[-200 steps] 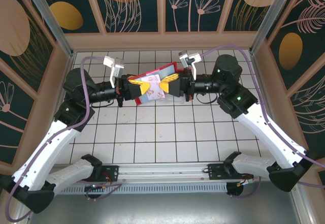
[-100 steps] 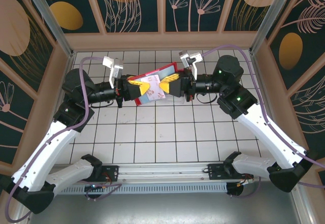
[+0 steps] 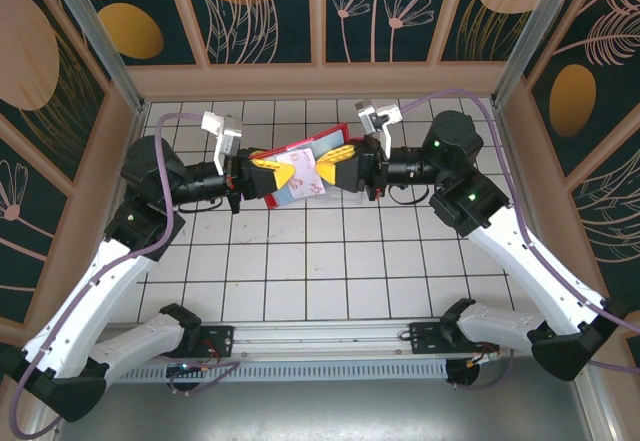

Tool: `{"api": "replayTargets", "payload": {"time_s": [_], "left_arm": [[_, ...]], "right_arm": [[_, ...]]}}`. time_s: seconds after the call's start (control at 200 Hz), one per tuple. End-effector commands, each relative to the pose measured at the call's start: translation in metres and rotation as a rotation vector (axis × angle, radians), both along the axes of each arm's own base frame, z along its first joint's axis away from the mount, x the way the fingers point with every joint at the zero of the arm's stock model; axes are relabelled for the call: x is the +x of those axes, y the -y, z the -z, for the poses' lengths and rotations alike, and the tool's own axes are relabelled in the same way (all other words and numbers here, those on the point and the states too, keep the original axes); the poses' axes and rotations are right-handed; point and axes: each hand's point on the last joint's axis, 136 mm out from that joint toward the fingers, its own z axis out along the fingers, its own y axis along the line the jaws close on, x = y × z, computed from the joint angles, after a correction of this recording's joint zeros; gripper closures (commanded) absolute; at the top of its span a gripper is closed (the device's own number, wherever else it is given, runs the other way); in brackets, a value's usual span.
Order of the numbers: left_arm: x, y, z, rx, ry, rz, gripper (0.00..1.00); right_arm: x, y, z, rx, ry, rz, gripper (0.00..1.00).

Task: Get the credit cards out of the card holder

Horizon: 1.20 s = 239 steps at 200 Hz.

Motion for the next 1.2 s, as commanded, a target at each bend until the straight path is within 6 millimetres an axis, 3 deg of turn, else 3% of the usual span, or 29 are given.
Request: {"api": "replayTargets", "payload": {"time_s": [0.0,1.191], "left_arm": [[0.009,-0.002,-0.002,-0.001,0.004,-0.042,0.94],[0.008,0.0,-0.007,-0.002,-0.01,-0.022,0.94]], "right_arm": [[-0.014,0.01,-0.022,0.042,0.087,-0.008,0.85],[0.002,0.002,-0.014,-0.001,0.075,0.043,0.89]]}}
